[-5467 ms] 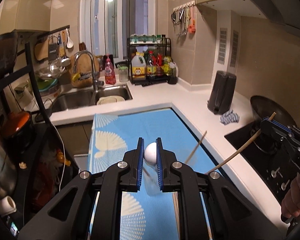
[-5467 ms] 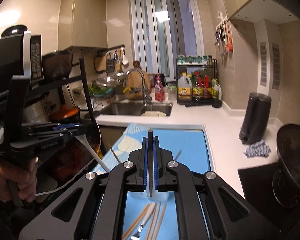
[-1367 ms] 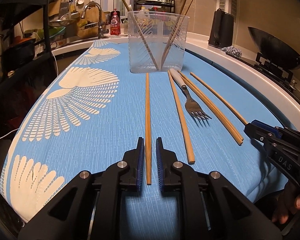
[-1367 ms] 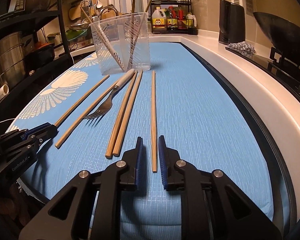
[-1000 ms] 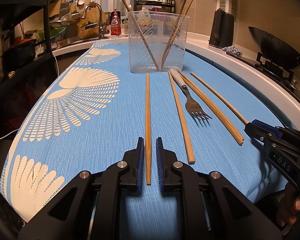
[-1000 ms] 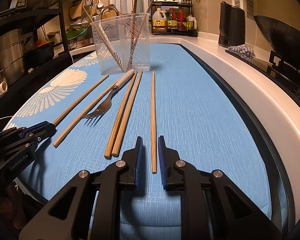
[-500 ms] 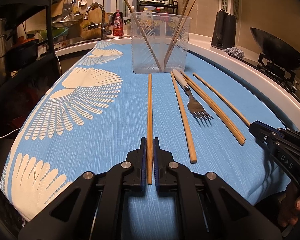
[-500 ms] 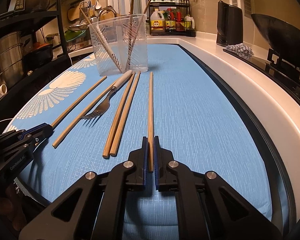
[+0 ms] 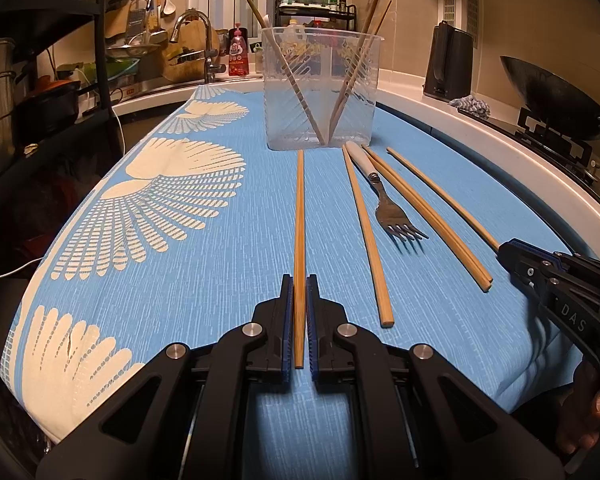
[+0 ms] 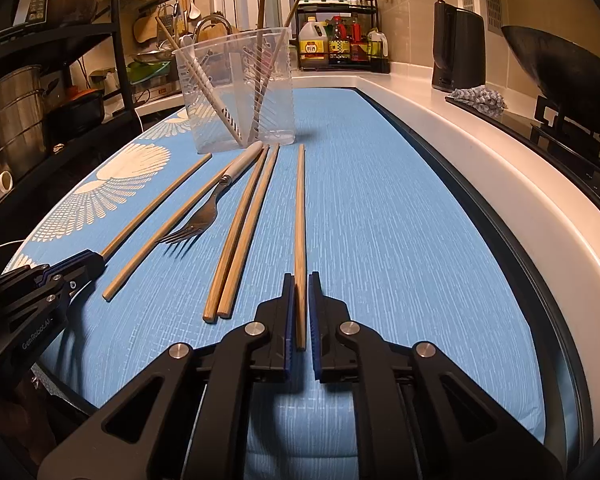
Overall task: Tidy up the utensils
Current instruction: 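Grasp a wooden chopstick with the left tool while the right tool grasps another chopstick, then lift both held chopsticks and carry them over the clear container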
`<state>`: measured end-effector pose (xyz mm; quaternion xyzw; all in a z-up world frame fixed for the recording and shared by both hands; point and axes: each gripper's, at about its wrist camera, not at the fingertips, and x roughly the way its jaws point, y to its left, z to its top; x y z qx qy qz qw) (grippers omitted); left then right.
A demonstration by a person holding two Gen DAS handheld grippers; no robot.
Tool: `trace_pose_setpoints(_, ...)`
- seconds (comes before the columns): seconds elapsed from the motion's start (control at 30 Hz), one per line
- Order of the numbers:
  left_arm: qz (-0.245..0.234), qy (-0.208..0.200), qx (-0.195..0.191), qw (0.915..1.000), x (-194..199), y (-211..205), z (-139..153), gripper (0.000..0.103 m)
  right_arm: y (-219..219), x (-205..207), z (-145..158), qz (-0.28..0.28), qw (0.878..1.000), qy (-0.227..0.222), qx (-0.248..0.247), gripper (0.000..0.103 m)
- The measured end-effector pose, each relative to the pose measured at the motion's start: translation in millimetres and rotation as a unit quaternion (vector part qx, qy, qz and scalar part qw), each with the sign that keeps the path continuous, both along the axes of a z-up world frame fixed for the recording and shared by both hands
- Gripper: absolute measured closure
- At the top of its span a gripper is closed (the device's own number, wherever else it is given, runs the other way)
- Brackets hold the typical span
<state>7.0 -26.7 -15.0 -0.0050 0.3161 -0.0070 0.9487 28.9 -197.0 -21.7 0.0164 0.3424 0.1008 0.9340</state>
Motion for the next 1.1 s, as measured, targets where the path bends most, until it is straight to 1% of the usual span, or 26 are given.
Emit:
trace_pose_setpoints(0.27, 0.003, -0.004, 0.0, 1.0, 0, -1, -1, 0.096, 0, 3, 1, -0.001, 1.0, 0.002, 0.001, 0.094)
trace_pose_setpoints(0.33, 0.004, -0.005, 0.001, 1.0, 0, -1, -1, 0.096, -1, 5, 1, -0.001, 1.0, 0.003, 0.003, 0.098)
trace_pose_setpoints(0.5, 0.002, -0.006, 0.003, 1.0, -1, -1, 0, 0.097, -1, 6, 6, -0.001, 1.0, 0.008, 0.011, 0.098)
trace_pose_setpoints(0.6, 0.005, -0.009, 0.002, 0.9999, -3, 2, 4, 0.097, 1, 1, 17, 0.003, 1.0, -0.003, 0.007, 0.098)
trace_pose_setpoints(0.87, 0.005, -0.05, 0.009, 0.9987, -18, 5, 29, 0.097, -3, -16, 53, 0.004, 0.999, -0.031, 0.006, 0.098)
trace_pose_setpoints(1.1, 0.008, -0.076, -0.001, 0.9971, -27, 10, 50, 0.097, -9, -28, 86, 0.005, 0.998, -0.06, 0.005, 0.098)
